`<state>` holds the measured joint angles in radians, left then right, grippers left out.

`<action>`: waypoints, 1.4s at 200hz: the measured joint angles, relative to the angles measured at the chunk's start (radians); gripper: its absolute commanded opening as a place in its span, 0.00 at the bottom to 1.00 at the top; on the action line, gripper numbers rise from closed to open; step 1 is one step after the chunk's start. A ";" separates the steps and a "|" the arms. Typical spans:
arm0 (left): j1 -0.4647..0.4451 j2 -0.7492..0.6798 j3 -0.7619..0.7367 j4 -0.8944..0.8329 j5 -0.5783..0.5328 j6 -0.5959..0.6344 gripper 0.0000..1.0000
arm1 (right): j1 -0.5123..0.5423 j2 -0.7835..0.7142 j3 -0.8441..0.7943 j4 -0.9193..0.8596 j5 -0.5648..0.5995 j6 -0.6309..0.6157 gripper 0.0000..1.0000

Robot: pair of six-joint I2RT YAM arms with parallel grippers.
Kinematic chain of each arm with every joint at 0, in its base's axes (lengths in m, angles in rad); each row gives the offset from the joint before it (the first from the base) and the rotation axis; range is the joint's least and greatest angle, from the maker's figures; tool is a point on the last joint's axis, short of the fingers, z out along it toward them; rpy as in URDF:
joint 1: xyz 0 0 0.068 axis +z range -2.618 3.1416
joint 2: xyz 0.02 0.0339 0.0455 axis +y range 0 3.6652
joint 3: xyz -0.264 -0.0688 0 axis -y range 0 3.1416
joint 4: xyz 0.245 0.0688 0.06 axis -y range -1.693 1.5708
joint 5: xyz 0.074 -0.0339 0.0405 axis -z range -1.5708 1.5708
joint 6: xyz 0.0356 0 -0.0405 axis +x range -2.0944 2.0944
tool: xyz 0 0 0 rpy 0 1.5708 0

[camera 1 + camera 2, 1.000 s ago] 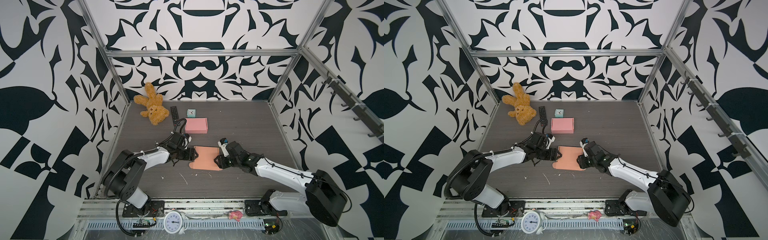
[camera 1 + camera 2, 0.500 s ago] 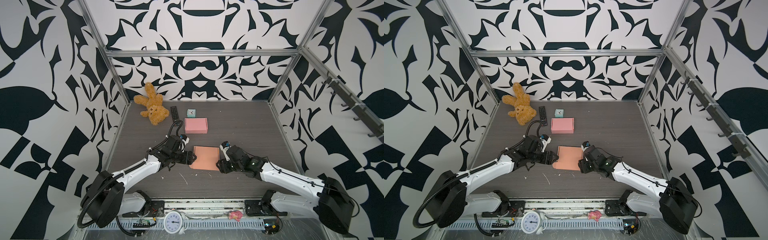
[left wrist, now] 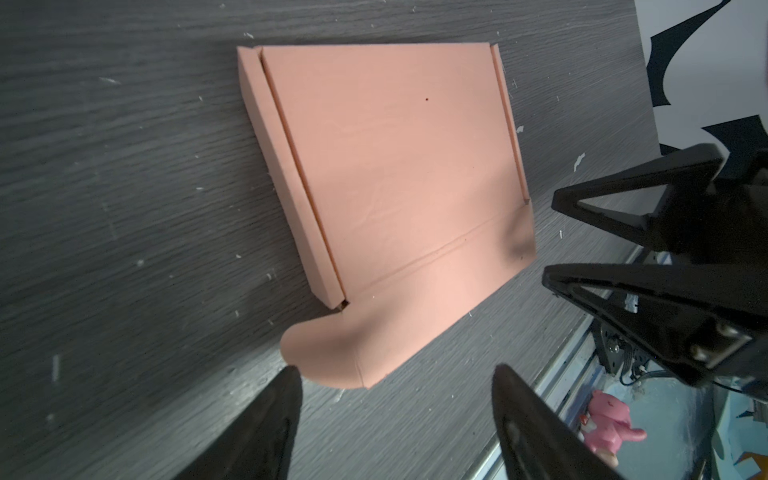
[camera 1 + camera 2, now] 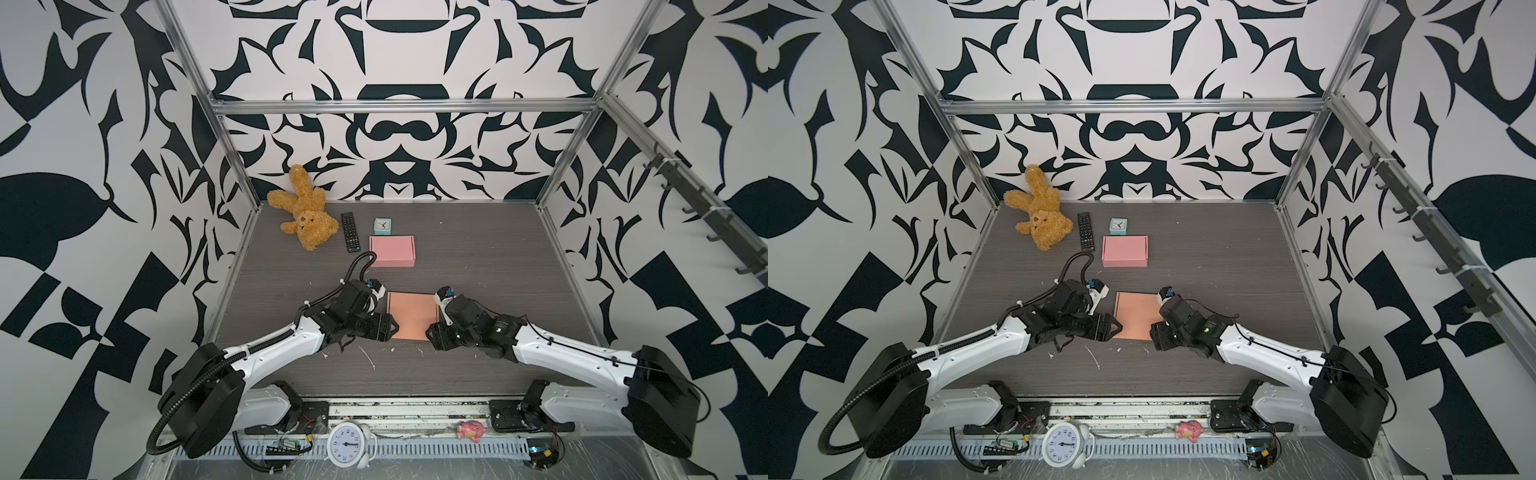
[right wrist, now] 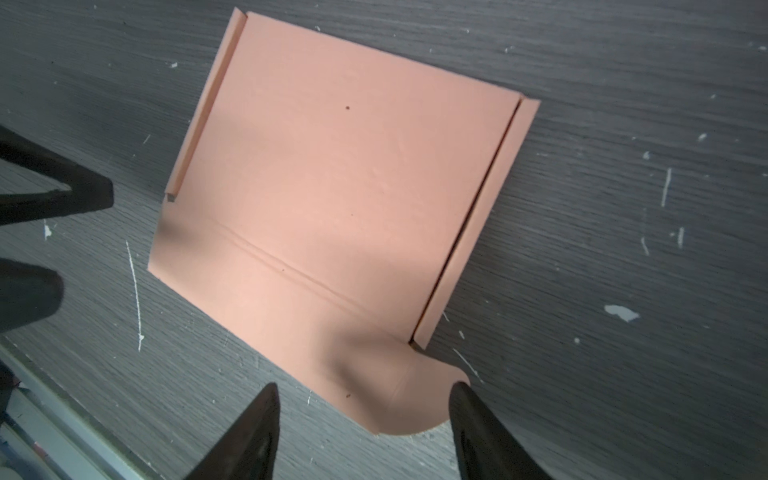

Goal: Fold the paper box

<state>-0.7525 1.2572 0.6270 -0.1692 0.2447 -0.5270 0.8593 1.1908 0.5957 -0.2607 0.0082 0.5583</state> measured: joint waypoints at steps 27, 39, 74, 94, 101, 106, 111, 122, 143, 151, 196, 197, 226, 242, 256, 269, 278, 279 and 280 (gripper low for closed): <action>-0.008 0.032 0.000 0.028 0.003 -0.010 0.74 | 0.006 0.018 -0.003 0.008 0.000 0.008 0.68; -0.011 0.055 0.000 0.035 0.005 -0.017 0.74 | 0.006 0.028 -0.003 0.015 0.000 0.012 0.68; -0.016 0.087 0.000 0.057 0.006 -0.027 0.74 | 0.011 0.057 -0.008 0.043 0.000 0.020 0.68; -0.018 0.097 0.000 0.070 0.006 -0.028 0.73 | 0.013 0.065 -0.014 0.051 -0.001 0.023 0.68; -0.019 0.100 0.000 0.076 0.006 -0.031 0.73 | 0.014 0.067 -0.014 0.055 -0.001 0.025 0.68; -0.022 0.103 0.000 0.079 0.007 -0.031 0.73 | 0.014 0.068 -0.015 0.057 -0.003 0.026 0.68; -0.024 0.106 0.000 0.083 0.007 -0.033 0.73 | 0.014 0.070 -0.015 0.060 -0.005 0.027 0.68; -0.029 0.112 0.000 0.090 0.007 -0.035 0.73 | 0.015 0.074 -0.016 0.068 -0.008 0.031 0.69; -0.034 0.122 0.000 0.105 0.008 -0.043 0.73 | 0.019 0.081 -0.017 0.085 -0.015 0.039 0.69; -0.036 0.125 0.000 0.108 0.009 -0.047 0.73 | 0.022 0.083 -0.017 0.090 -0.017 0.042 0.69; -0.049 0.127 -0.004 0.125 0.010 -0.058 0.73 | 0.036 0.085 -0.018 0.103 -0.023 0.050 0.69; -0.049 0.127 -0.005 0.125 0.010 -0.058 0.73 | 0.036 0.085 -0.018 0.104 -0.023 0.050 0.69; -0.051 0.127 -0.006 0.127 0.009 -0.061 0.73 | 0.042 0.085 -0.024 0.106 -0.020 0.053 0.69; -0.051 0.127 -0.006 0.128 0.009 -0.062 0.73 | 0.046 0.085 -0.028 0.106 -0.014 0.053 0.69; -0.051 0.127 -0.007 0.129 0.009 -0.064 0.72 | 0.048 0.085 -0.029 0.105 -0.010 0.053 0.69; -0.052 0.128 -0.008 0.134 0.009 -0.066 0.72 | 0.049 0.085 -0.029 0.103 -0.001 0.053 0.68; -0.052 0.128 -0.011 0.139 0.009 -0.068 0.72 | 0.050 0.085 -0.029 0.101 0.005 0.053 0.69; -0.052 0.128 -0.011 0.140 0.009 -0.068 0.72 | 0.050 0.085 -0.029 0.101 0.005 0.053 0.69; -0.052 0.128 -0.011 0.140 0.009 -0.068 0.72 | 0.050 0.085 -0.029 0.101 0.006 0.053 0.69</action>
<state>-0.8047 1.3849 0.6155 -0.0292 0.2539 -0.5953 0.9096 1.2762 0.5667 -0.1600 0.0139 0.6113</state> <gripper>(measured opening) 0.720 0.687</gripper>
